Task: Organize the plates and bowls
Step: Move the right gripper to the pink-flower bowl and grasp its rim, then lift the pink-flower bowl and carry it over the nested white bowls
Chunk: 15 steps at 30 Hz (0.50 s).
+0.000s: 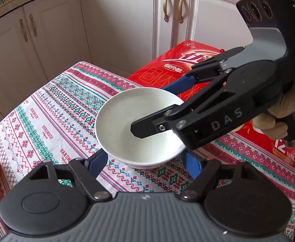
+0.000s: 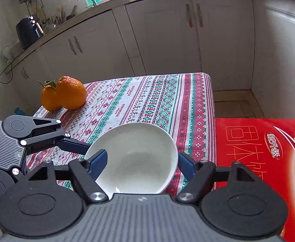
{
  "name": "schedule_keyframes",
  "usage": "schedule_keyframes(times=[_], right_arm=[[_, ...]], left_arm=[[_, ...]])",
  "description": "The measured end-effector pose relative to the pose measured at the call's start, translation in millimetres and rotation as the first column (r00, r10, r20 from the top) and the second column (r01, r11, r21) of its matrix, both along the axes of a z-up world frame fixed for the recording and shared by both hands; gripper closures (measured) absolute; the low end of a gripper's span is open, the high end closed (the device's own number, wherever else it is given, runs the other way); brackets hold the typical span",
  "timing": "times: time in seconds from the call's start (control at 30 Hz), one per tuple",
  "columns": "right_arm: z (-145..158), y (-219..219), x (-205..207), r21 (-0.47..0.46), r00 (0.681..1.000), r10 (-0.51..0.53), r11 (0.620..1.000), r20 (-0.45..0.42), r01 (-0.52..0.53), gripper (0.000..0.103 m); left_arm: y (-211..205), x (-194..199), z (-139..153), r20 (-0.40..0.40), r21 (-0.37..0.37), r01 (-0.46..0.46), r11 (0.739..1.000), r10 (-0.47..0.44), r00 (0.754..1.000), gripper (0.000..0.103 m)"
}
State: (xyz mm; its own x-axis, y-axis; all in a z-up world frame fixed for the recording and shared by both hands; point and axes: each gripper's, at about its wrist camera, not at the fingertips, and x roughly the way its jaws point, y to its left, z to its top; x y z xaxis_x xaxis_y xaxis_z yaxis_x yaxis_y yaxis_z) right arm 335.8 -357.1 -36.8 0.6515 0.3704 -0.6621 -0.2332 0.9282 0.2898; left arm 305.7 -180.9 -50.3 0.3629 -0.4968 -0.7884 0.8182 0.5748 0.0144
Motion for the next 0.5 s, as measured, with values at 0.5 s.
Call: schedule_keyframes(times=[0.5], right_arm=[[3.6, -0.8, -4.5, 0.025, 1.000, 0.001, 1.000, -0.006, -0.001, 0.026]], left_arm=[[-0.1, 0.4, -0.3, 0.001, 0.006, 0.013, 1.000, -0.013, 1.000, 0.025]])
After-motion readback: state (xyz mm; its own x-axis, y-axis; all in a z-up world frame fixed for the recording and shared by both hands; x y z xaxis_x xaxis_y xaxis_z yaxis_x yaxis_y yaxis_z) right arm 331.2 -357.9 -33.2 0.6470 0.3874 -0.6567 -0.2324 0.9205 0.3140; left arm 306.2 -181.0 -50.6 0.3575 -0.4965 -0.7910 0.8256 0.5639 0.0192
